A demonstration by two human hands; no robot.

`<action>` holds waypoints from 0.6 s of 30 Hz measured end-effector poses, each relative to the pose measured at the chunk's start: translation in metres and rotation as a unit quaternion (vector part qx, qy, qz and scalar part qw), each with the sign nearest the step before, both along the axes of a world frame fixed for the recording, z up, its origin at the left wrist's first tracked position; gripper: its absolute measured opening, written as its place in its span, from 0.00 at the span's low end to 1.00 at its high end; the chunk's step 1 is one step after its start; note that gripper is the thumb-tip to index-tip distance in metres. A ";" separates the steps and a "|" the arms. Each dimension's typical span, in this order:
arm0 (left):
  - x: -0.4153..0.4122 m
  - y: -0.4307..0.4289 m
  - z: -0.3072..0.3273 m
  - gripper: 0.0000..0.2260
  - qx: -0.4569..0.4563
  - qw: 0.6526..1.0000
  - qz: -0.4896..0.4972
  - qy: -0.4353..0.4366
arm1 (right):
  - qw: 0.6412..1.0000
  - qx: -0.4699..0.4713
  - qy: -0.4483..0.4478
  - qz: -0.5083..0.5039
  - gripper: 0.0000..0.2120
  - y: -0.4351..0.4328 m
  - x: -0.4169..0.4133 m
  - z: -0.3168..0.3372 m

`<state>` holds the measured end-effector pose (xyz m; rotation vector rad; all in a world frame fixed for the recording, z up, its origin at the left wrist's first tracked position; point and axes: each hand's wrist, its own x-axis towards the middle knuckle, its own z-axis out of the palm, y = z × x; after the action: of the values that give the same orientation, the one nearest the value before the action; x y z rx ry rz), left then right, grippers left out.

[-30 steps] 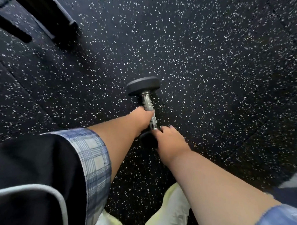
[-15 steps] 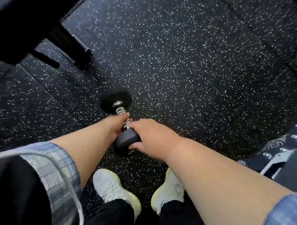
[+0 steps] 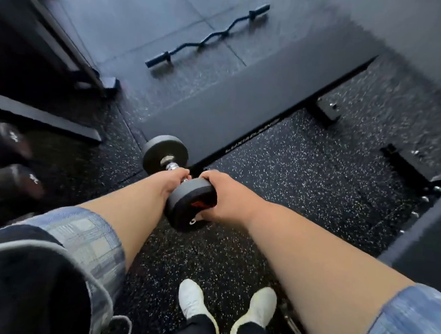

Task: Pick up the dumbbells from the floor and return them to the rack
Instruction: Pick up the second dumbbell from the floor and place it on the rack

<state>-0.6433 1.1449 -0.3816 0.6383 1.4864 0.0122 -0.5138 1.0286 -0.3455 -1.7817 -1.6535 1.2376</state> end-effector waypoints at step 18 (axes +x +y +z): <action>-0.110 0.001 0.277 0.19 0.104 0.968 0.210 -0.089 | 0.963 0.141 0.028 0.229 0.31 0.070 -0.056 0.269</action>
<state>-0.7535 1.1461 -0.1047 0.4648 1.4314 0.5450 -0.5695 1.0991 -0.0769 -1.2224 -2.1622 1.1409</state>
